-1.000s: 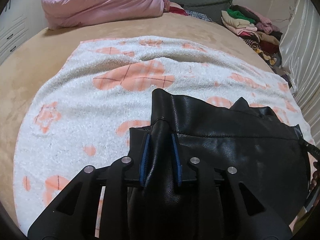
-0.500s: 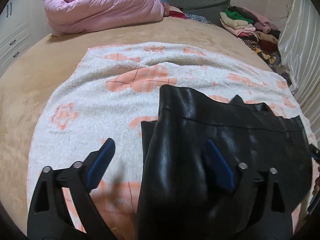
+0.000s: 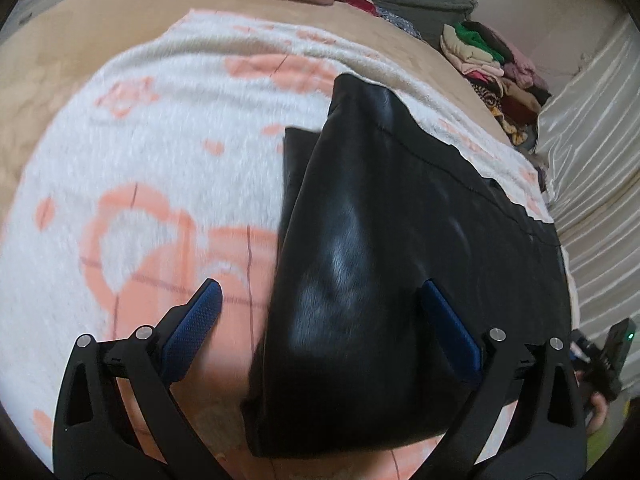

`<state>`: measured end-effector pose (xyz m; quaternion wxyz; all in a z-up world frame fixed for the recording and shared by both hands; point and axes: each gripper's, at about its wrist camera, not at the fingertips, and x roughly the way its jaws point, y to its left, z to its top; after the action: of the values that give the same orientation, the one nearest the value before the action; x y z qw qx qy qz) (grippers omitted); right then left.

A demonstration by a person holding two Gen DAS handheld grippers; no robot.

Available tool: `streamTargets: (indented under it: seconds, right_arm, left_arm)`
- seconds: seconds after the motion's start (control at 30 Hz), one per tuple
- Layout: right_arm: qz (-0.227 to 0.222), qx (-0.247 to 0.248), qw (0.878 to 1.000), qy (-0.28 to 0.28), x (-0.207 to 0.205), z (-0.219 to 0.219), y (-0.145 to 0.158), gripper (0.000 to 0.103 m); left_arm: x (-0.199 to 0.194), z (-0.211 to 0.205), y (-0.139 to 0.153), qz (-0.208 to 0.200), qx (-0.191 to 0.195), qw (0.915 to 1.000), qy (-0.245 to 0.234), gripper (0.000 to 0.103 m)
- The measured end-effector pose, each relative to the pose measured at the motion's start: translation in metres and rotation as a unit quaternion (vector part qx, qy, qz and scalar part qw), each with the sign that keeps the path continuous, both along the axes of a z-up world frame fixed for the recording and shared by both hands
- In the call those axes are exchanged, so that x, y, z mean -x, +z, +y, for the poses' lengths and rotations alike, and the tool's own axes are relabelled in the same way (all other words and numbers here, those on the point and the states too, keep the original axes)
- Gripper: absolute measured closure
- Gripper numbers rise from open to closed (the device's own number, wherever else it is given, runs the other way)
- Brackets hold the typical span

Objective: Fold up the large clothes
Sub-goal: 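Press the folded jacket flat with both tools and withdraw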

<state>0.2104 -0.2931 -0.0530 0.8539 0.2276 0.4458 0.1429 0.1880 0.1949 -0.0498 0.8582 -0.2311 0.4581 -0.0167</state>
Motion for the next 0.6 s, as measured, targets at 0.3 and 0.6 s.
streamTargets:
  seconds: [0.3, 0.6]
  right_arm:
    - [0.020, -0.036, 0.999, 0.020, -0.013, -0.007, -0.013, 0.049]
    - [0.041, 0.020, 0.997, 0.058, -0.024, -0.011, 0.003, 0.053]
  left_arm:
    - [0.012, -0.018, -0.001, 0.006, 0.000, 1.0000, 0.007, 0.040]
    - [0.051, -0.047, 0.016, 0.004, -0.031, 0.9995, 0.001, 0.047]
